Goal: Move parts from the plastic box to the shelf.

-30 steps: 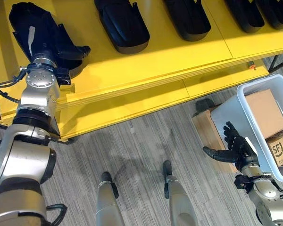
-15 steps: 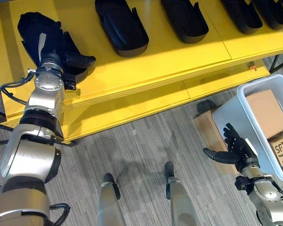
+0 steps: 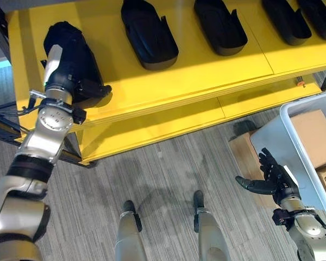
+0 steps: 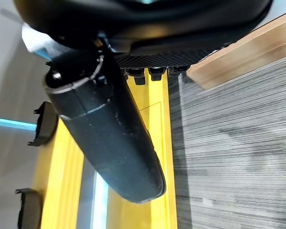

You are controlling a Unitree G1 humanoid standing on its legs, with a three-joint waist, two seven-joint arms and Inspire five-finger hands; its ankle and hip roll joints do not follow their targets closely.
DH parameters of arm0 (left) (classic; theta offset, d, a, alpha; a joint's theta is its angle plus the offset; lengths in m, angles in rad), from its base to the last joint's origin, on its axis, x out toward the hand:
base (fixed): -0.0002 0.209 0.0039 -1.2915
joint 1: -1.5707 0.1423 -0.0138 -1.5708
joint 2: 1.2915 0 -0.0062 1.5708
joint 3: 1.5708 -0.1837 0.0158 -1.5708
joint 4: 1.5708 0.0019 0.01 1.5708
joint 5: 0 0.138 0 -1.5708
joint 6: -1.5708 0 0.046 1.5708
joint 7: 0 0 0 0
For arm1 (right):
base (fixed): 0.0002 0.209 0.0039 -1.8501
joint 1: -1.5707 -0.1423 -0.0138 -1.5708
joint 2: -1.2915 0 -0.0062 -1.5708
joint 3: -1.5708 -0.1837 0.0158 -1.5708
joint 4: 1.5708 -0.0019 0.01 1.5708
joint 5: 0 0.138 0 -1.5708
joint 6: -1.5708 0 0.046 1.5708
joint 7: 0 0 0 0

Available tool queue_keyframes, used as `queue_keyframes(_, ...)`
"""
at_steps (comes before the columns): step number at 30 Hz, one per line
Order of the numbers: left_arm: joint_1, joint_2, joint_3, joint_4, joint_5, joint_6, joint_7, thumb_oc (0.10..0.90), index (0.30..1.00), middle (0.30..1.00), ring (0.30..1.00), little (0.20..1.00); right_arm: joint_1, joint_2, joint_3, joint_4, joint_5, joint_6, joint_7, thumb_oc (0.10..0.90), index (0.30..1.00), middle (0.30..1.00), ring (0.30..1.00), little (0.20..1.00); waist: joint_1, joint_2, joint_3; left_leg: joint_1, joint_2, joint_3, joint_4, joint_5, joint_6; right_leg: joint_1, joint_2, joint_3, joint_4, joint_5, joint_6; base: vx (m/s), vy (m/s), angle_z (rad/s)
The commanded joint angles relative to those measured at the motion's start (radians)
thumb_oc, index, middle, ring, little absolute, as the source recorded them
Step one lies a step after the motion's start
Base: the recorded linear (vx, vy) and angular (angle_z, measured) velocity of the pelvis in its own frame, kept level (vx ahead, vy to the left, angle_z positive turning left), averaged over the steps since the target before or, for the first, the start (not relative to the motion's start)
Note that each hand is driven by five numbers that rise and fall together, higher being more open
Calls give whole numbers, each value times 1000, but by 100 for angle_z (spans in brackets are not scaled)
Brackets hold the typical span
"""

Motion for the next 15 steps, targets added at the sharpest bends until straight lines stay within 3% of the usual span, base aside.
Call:
queue_keyframes(1, -48, 84, 131, -109, 76, -120, 80, 900, 1000, 1000, 1000, 1000, 14, -53, -147, -72, -19, -105, -6, 900, 1000, 1000, 1000, 1000, 20, 20, -43, 84, 39, -17, -65, 10, -10, 48, -38, -14, 7, -2, -13, 64, -34, 8)
queue_keyframes(2, 53, 94, 205, -196, 110, -132, 77, 900, 1000, 1000, 1000, 1000, 20, -38, -151, -73, -29, -107, -3, 900, 1000, 1000, 1000, 1000, 31, 27, -43, 122, 39, -15, -85, 16, -11, 83, -44, -23, -1, -4, -11, 78, -27, 12)
queue_keyframes(7, 238, 91, 314, -346, 214, -150, 68, 900, 1000, 1000, 1000, 1000, 33, -8, -159, -73, -41, -103, 4, 900, 1000, 1000, 1000, 1000, 49, 38, -59, 203, 30, -7, -149, 40, -13, 151, -52, -37, -27, -4, -7, 73, -30, 14)
queue_keyframes(12, 340, 36, 343, -428, 292, -171, 53, 900, 1000, 1000, 1000, 1000, 33, 12, -158, -79, -55, -108, 3, 900, 1000, 1000, 1000, 1000, 56, 50, -86, 280, 33, 0, -216, 61, -17, 212, -50, -57, -49, -12, -6, 66, -39, 5)
queue_keyframes(15, 418, -22, 365, -485, 253, -188, 19, 900, 1000, 1000, 1000, 1000, 32, 25, -159, -81, -60, -107, -1, 900, 1000, 1000, 1000, 1000, 57, 59, -103, 325, 37, 9, -253, 73, -18, 246, -45, -62, -67, -16, -8, 49, -49, 3)
